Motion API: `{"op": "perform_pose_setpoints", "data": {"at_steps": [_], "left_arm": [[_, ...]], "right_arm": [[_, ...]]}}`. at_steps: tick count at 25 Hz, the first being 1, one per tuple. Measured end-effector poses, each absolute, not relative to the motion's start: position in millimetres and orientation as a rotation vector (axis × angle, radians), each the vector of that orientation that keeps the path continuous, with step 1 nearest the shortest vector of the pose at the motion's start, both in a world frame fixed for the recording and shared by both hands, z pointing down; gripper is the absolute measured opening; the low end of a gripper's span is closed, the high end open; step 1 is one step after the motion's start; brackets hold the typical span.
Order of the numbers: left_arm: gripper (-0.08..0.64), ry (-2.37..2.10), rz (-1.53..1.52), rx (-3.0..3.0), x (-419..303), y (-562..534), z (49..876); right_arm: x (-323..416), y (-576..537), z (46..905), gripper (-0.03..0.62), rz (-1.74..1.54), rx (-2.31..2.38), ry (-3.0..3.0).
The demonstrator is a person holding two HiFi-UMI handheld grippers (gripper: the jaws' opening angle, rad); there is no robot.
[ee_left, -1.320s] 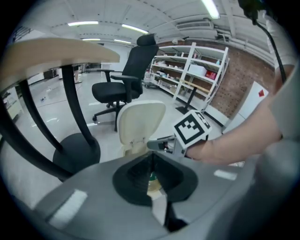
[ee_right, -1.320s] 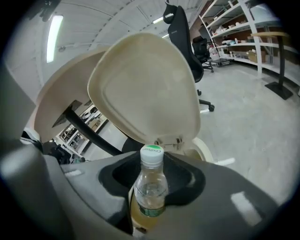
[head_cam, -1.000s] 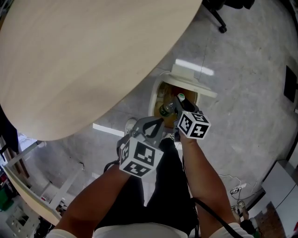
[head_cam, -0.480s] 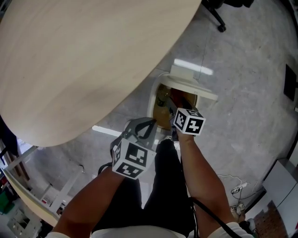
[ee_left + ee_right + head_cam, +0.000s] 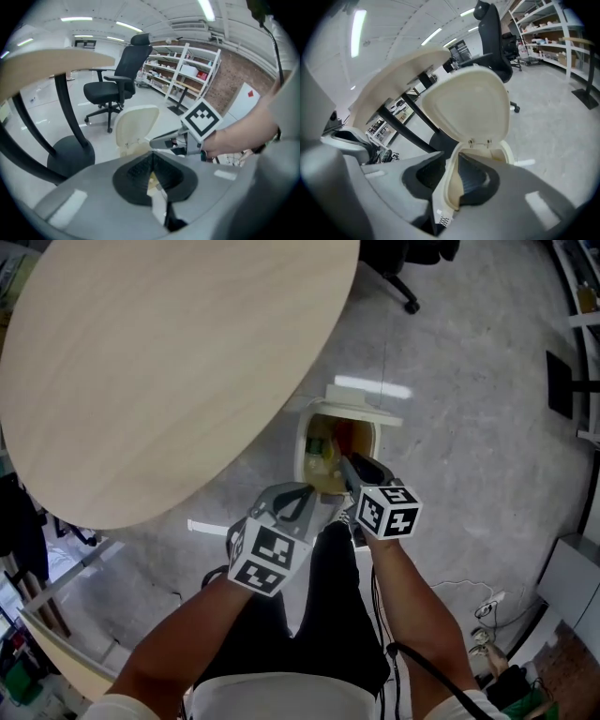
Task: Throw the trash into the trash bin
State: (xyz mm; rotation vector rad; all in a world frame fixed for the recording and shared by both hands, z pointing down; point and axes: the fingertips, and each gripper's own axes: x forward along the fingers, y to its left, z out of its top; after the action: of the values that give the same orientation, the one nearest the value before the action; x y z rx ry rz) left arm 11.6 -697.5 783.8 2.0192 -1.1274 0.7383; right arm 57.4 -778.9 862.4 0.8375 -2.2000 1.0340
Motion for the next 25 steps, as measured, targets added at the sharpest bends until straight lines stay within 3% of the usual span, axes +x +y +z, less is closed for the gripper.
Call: {"op": "perform_pose_setpoints", "data": {"at_steps": [4, 19, 25], "left_arm": [[0.008, -1.128, 0.711, 2.074, 2.4, -696.1, 750.8], [0.008, -1.117, 0.563, 2.45, -8.2, -695.4, 540.9], [0.008, -1.173, 0.357, 2.498, -32.5, -690.5, 457.4]], "right_arm": [[42.5, -775.1, 797.2, 0.005, 0.943, 0.797, -2.319], [76.1, -748.9, 509.9, 0.003, 0.784, 0.993, -2.624], [93.0, -729.9, 444.9, 0.003, 0.751, 1.184, -2.64]]}}
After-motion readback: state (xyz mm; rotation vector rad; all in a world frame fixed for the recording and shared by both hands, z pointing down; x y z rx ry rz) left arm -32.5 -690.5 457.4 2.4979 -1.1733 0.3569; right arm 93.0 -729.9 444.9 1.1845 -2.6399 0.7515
